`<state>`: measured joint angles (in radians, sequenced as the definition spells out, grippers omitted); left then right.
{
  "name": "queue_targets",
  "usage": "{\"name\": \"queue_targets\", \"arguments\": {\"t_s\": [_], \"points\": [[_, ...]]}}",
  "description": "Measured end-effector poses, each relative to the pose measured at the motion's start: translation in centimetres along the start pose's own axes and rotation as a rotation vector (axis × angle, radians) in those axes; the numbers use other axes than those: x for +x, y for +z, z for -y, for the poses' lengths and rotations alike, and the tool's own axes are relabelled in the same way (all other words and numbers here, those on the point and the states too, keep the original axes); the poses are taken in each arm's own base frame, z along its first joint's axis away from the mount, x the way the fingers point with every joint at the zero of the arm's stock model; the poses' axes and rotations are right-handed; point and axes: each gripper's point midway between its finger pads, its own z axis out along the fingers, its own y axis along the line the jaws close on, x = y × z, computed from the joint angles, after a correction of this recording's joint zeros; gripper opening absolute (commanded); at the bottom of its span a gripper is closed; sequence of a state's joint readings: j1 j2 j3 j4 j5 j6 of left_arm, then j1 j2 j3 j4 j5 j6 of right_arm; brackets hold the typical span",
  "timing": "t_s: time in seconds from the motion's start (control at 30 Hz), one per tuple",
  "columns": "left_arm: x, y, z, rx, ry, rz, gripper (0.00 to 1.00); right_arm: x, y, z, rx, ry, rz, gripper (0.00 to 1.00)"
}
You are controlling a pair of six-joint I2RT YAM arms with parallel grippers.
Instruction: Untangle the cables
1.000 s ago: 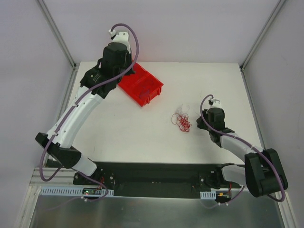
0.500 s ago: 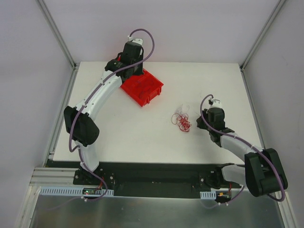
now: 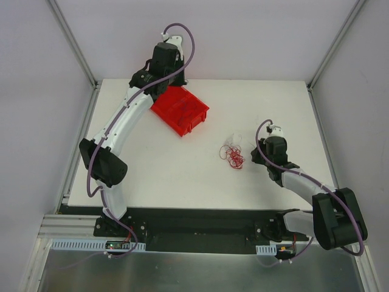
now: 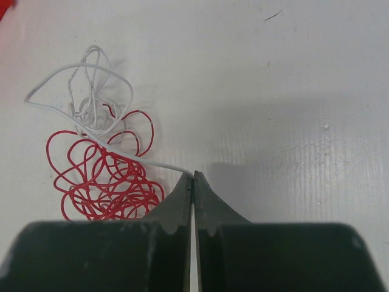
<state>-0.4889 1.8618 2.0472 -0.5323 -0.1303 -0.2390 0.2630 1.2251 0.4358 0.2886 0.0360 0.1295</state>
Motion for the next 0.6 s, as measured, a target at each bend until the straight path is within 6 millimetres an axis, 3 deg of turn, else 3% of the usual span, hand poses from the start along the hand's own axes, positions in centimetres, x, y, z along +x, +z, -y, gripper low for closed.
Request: {"name": "queue_targets", "arguments": {"t_s": [0.17,0.4,0.6], "points": [[-1.7,-0.6,0.7,0.030,-0.003,0.045,0.00,-0.1,0.0,0.0,0.000,0.000,0.001,0.00],[-1.7,-0.5,0.9,0.043,-0.003,0.045,0.00,-0.1,0.0,0.0,0.000,0.000,0.001,0.00],[1.4,0.9,0.0,0.012,0.005,-0.023,0.00,0.0,0.0,0.0,0.000,0.000,0.000,0.00]]}}
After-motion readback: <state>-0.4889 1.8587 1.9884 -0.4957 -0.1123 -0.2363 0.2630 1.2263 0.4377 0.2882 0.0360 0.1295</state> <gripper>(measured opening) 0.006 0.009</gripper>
